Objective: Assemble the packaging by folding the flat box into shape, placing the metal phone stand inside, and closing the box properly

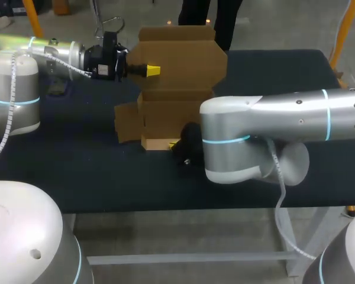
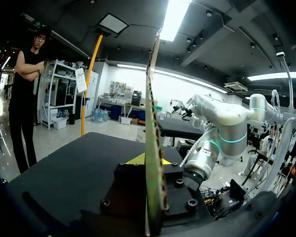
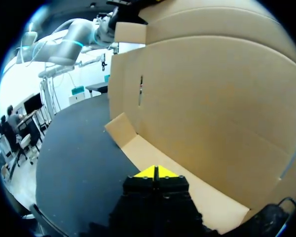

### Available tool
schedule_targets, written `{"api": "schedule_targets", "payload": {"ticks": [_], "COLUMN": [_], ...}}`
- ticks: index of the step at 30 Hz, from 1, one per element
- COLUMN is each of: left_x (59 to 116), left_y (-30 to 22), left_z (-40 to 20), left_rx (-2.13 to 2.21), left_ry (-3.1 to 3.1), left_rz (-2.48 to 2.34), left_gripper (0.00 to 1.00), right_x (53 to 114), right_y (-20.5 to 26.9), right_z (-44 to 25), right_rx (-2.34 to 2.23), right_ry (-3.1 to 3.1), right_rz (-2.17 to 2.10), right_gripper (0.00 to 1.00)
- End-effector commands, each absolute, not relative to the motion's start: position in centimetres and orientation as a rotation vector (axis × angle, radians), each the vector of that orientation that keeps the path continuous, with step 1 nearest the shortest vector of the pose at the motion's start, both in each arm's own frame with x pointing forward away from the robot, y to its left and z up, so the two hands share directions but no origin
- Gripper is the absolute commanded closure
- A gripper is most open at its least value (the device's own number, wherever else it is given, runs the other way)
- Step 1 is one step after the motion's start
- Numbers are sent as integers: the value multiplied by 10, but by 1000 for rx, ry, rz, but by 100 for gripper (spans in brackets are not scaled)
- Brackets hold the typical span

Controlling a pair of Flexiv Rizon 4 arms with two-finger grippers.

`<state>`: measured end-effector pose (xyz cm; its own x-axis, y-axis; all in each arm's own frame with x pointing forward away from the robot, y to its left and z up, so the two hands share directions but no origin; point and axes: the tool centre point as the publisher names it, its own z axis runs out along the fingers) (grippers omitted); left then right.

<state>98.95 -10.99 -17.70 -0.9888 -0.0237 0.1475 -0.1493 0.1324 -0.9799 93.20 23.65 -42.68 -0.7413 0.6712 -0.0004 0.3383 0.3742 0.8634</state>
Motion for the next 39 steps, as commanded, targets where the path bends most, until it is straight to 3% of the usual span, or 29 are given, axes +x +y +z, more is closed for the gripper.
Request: {"api": "schedule_targets", "payload": {"ticks": [1, 39], "left_x": [989, 950], "left_y": [-109, -108], "left_z": [-177, -202], "left_rx": [173, 38], "left_ry": [-2289, -2271], "left_rz": [2000, 2023], "left_gripper": [100, 100], "right_x": [934, 934], "right_y": [240, 240], "right_z": [-434, -434], "right_rx": [884, 884], "right_ry": [2278, 2278], "right_rz": [1310, 1310], "right_gripper": [100, 100]}}
